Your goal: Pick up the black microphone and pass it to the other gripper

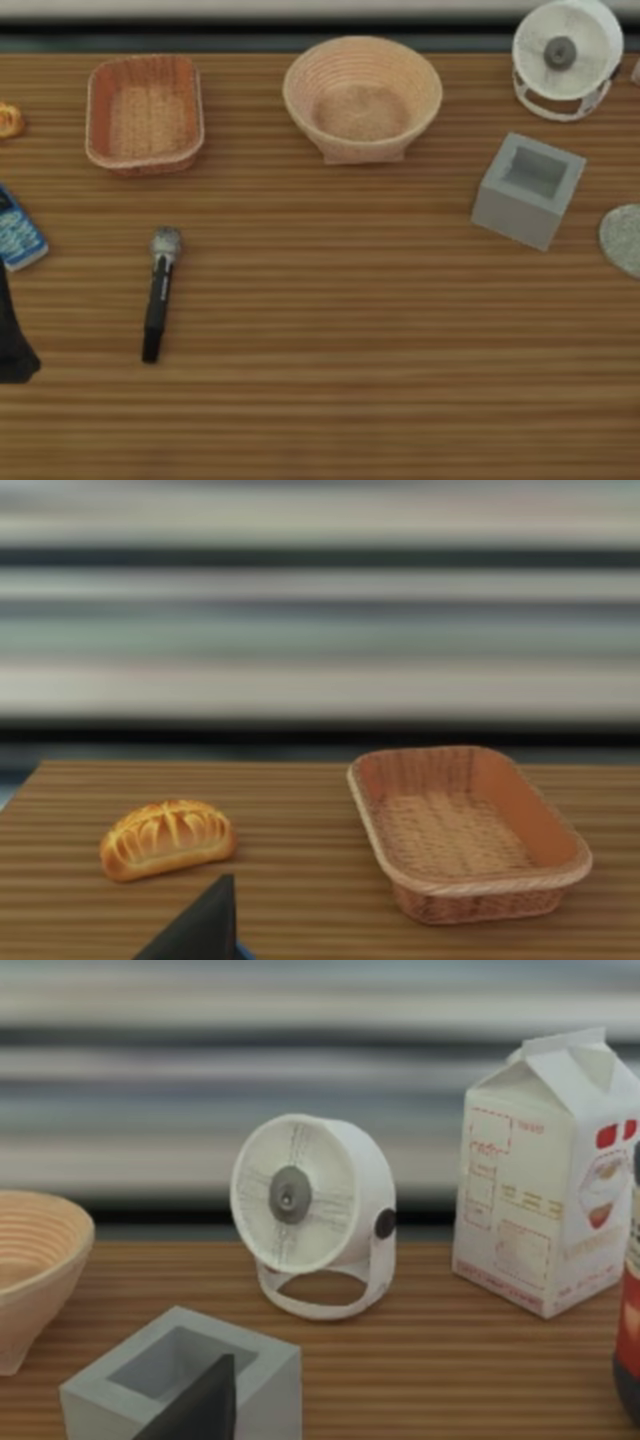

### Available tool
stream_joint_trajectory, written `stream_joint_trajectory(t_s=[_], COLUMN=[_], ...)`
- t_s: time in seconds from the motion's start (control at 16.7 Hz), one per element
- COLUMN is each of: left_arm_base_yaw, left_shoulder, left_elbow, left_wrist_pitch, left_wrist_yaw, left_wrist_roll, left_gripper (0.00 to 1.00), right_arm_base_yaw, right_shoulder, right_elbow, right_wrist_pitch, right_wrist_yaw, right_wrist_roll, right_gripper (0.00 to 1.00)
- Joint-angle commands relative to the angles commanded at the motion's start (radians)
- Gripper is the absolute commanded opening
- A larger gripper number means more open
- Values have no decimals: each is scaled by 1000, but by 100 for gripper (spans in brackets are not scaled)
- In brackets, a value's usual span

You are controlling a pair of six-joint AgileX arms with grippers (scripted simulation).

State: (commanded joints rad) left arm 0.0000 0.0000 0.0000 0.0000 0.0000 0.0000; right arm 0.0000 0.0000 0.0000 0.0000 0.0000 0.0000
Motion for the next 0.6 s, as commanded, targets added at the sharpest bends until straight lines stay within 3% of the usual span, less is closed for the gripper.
stream_joint_trajectory(t_s=[0.3,0.6], left_arm_base_yaw=[-20,-84], left_shoulder=[63,375], left_elbow=[53,281], left_wrist_pitch=[-38,-203], left_wrist_yaw=[5,3], left_wrist_roll=[-11,-64], left_gripper=[100,100], right_arm_base_yaw=[0,0], right_shoulder=[0,0], right_elbow=[0,0], right_wrist_pitch=[0,0], right_wrist_yaw=[0,0], right_wrist_roll=[0,0], right_gripper=[100,100])
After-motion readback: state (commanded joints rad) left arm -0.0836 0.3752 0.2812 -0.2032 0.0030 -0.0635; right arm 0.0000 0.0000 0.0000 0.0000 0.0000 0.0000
